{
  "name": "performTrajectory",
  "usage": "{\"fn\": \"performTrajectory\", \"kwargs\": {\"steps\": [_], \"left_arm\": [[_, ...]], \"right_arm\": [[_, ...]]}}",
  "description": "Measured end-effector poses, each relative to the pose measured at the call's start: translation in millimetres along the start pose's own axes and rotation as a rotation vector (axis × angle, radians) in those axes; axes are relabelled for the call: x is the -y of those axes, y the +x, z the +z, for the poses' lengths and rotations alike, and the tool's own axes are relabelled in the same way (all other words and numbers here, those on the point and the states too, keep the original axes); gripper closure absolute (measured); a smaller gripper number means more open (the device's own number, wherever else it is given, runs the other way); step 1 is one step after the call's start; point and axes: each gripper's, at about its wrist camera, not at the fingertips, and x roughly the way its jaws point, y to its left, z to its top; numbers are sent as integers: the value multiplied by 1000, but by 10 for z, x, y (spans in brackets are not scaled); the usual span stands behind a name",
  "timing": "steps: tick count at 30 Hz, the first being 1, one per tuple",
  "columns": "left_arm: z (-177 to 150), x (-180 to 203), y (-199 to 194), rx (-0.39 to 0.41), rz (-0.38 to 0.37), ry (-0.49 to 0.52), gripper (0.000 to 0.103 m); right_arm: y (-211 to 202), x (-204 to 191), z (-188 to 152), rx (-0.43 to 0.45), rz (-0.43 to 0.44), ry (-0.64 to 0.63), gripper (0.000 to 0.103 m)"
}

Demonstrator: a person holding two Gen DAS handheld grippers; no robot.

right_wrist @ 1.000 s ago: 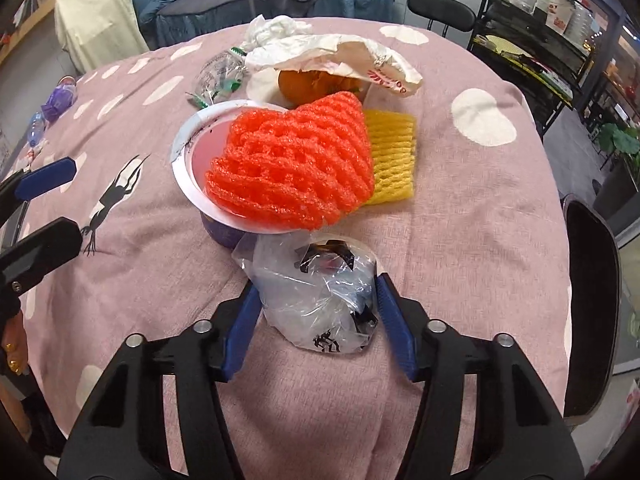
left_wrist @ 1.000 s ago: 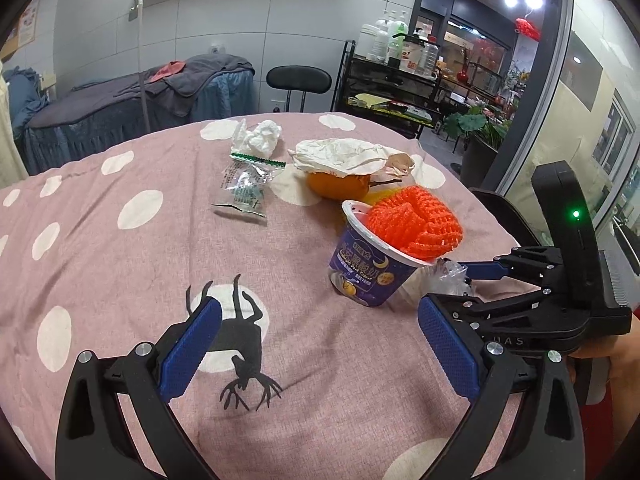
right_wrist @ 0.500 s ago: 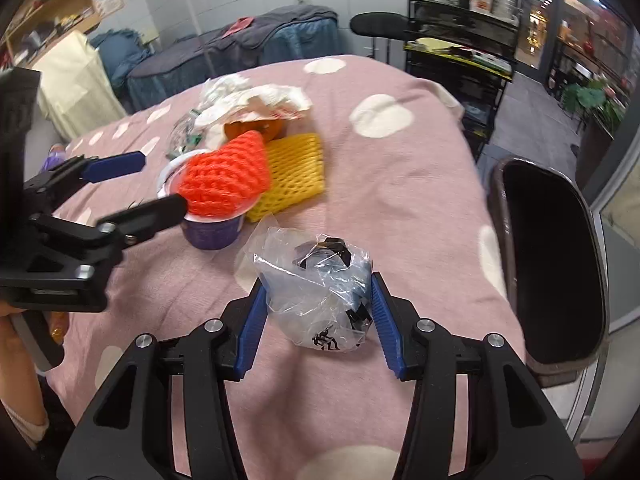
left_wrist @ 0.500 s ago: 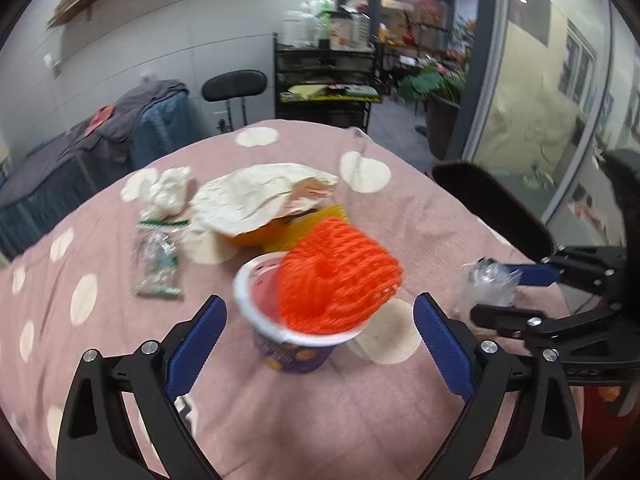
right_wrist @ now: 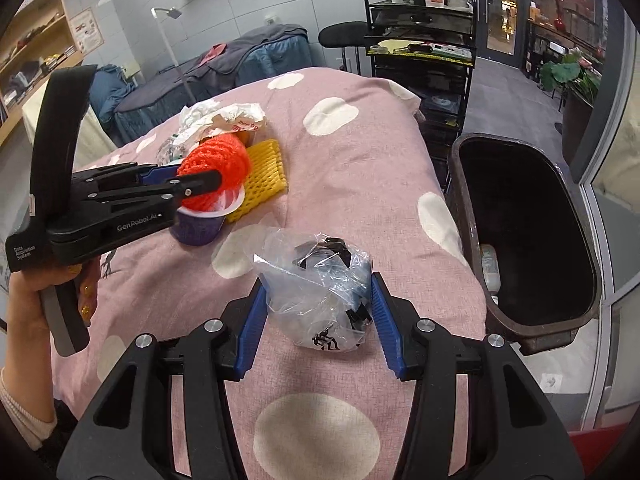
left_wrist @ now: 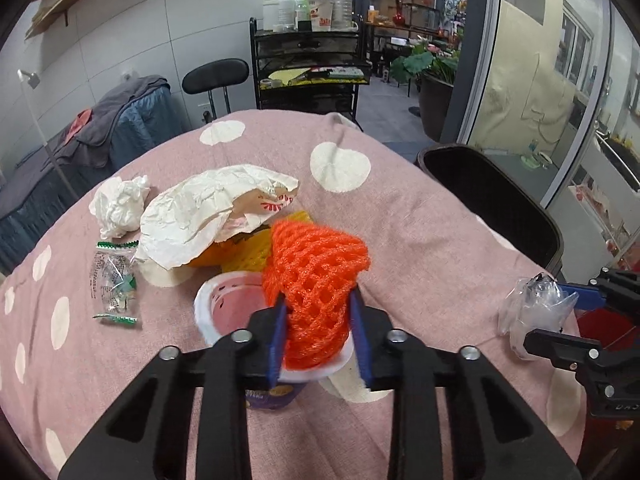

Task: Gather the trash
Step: 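Carry the plastic bag over the bin and open the right tool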

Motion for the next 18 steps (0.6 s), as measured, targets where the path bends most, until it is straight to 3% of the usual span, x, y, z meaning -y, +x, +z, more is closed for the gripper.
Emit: {"fn": "performTrajectory", "kwargs": {"steps": [6, 18], "left_arm": [[95, 86, -217, 80, -16, -9, 81], [243, 601, -359, 150, -167, -1, 81]], "right_arm": [[-52, 81, -16, 38, -2, 23, 53], [-317, 604, -20, 128, -97, 108, 53]]}}
